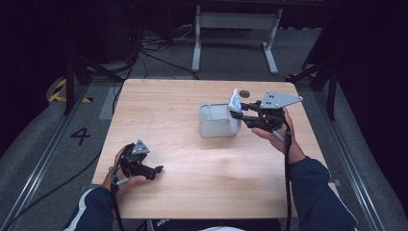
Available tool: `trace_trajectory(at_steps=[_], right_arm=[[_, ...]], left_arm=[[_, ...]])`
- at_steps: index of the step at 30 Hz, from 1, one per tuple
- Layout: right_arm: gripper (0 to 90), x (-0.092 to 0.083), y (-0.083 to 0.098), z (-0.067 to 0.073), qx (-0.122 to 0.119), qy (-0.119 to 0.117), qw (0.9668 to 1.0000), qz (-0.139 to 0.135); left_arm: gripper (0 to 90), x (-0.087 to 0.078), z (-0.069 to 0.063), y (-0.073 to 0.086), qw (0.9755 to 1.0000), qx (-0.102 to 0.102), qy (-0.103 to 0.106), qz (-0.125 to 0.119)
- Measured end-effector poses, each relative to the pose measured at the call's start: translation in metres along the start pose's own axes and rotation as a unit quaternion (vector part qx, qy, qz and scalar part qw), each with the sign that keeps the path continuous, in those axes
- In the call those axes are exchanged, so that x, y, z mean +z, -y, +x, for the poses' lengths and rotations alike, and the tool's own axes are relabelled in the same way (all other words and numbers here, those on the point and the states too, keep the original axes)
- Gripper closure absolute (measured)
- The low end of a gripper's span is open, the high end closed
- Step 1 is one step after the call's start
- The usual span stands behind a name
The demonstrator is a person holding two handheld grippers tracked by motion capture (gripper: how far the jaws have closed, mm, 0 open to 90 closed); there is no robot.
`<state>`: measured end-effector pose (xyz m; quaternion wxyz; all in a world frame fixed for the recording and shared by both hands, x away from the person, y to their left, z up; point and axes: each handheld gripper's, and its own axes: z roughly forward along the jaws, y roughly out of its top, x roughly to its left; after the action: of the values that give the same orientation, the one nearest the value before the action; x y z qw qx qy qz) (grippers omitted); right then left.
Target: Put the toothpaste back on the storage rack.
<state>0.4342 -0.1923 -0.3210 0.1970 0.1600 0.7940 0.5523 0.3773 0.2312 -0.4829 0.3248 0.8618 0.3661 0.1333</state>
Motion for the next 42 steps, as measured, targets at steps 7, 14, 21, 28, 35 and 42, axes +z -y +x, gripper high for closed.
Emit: trace_trajectory(at_steps=[7, 14, 21, 28, 35, 42], right_arm=[[65.1, 0.006, -0.007, -0.007, 0.004, 0.011, 0.9999, -0.010], [65.1, 0.014, -0.011, -0.013, 0.009, 0.019, 0.9997, -0.012], [65.2, 0.025, -0.013, -0.019, 0.018, 0.025, 0.9995, -0.012], [65.2, 0.038, -0.014, -0.023, 0.024, 0.031, 0.9992, -0.012], [65.2, 0.048, -0.014, -0.027, 0.029, 0.039, 0.9988, -0.010], [65.2, 0.055, -0.013, -0.031, 0.034, 0.045, 0.9983, -0.010]], left_arm=[[0.2, 0.000, 0.000, 0.000, 1.0000, 0.000, 0.000, 0.000], [0.1, 0.000, 0.000, 0.000, 1.0000, 0.000, 0.000, 0.000], [0.2, 0.000, 0.000, 0.000, 1.0000, 0.000, 0.000, 0.000], [0.2, 0.000, 0.000, 0.000, 1.0000, 0.000, 0.000, 0.000], [0.2, 0.000, 0.000, 0.000, 1.0000, 0.001, -0.001, 0.000], [0.2, 0.000, 0.000, 0.000, 1.0000, -0.001, 0.000, 0.000]])
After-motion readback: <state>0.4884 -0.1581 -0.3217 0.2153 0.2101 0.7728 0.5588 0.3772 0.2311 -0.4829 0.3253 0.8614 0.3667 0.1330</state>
